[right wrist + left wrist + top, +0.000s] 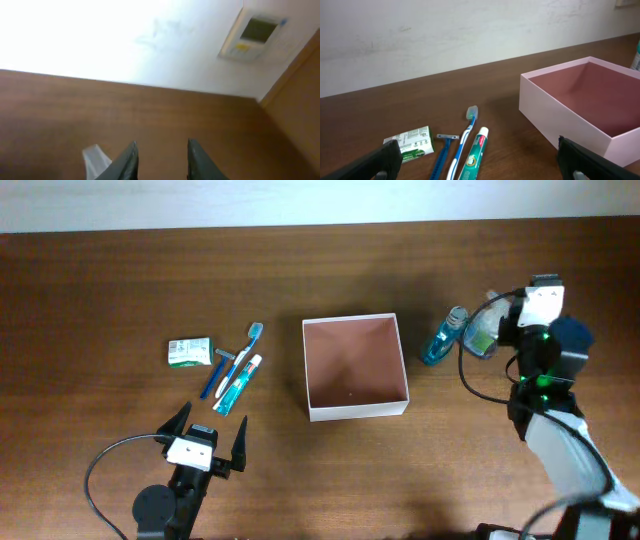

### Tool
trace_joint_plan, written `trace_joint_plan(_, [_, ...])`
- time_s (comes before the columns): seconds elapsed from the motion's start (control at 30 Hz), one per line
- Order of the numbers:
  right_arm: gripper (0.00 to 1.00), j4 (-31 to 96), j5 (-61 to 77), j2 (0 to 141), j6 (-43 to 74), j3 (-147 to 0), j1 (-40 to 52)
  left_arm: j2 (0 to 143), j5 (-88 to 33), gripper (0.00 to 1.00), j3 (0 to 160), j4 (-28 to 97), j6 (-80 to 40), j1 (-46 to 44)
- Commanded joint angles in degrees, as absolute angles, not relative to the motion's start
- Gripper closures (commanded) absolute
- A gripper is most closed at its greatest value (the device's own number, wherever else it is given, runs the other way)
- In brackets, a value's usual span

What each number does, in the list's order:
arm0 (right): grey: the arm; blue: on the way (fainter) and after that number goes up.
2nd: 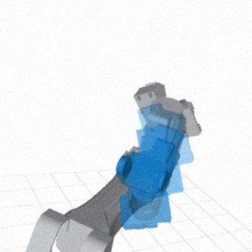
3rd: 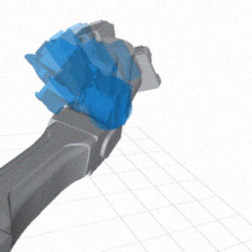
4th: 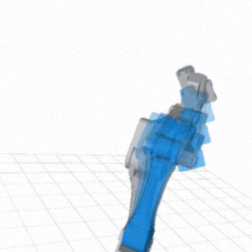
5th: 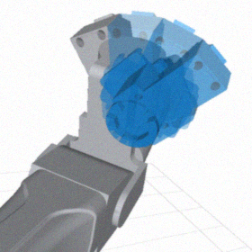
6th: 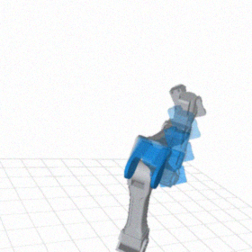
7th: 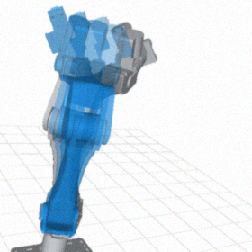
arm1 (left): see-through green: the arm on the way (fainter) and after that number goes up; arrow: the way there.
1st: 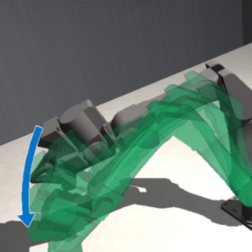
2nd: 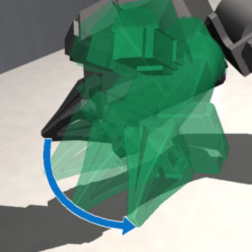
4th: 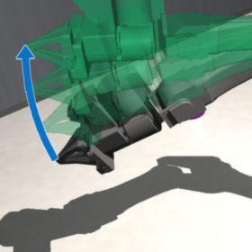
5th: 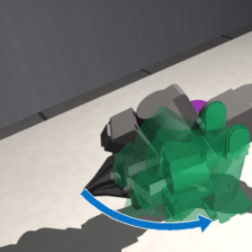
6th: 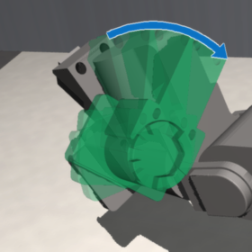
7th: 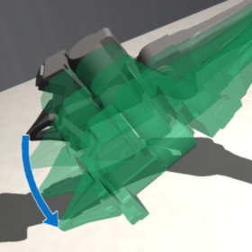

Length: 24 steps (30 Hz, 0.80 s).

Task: Pack container
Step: 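Close the right gripper on the soap bottle pump and lift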

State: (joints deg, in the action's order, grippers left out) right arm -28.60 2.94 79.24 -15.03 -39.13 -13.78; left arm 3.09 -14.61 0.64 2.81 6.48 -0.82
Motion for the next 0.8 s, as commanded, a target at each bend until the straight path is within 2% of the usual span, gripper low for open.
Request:
trace_joint_plan(0.0, [0.73, -27.59, 3.46, 75.57, -14.52, -40.38, -13.45, 2.61, -15.44, 0.00, 0.54, 3.11, 7.40, -0.58])
trace_joint_plan(0.1, [0.73, -26.65, 3.46, 74.06, -14.52, -40.38, -13.47, 2.61, -15.44, 0.00, 0.54, 3.11, 7.40, -0.58])
trace_joint_plan(0.2, [0.57, -24.53, 3.42, 73.69, -14.52, -40.40, -13.47, 2.61, -15.44, 0.00, 0.54, 3.11, 7.40, -0.58])
trace_joint_plan(0.23, [0.43, -22.50, 3.44, 74.08, -14.52, -40.40, -13.50, 2.61, -15.44, 0.00, 0.54, 3.11, 7.40, -0.58])
trace_joint_plan(0.27, [0.40, -21.02, 3.44, 74.39, -14.52, -40.40, -13.52, 2.61, -15.46, 0.00, 0.54, 3.11, 7.40, -0.58])
trace_joint_plan(0.4, [0.35, -11.11, 5.15, 74.96, -11.05, -40.40, -13.45, 2.61, -15.44, 0.00, 0.54, 3.11, 7.40, -0.58])
trace_joint_plan(0.57, [0.24, -7.38, 7.11, 74.85, -9.56, -40.40, -13.47, 2.61, -15.44, 0.00, 0.54, 3.11, 7.40, -0.58])
trace_joint_plan(0.63, [0.14, -7.01, 7.16, 74.85, -9.56, -40.40, -13.47, 2.61, -15.44, 0.00, 0.54, 3.11, 7.40, -0.58])
trace_joint_plan(0.77, [0.04, -7.11, 7.14, 75.81, -9.58, -40.40, -13.47, 2.61, -15.44, 0.00, 0.54, 3.11, 7.40, -0.58])
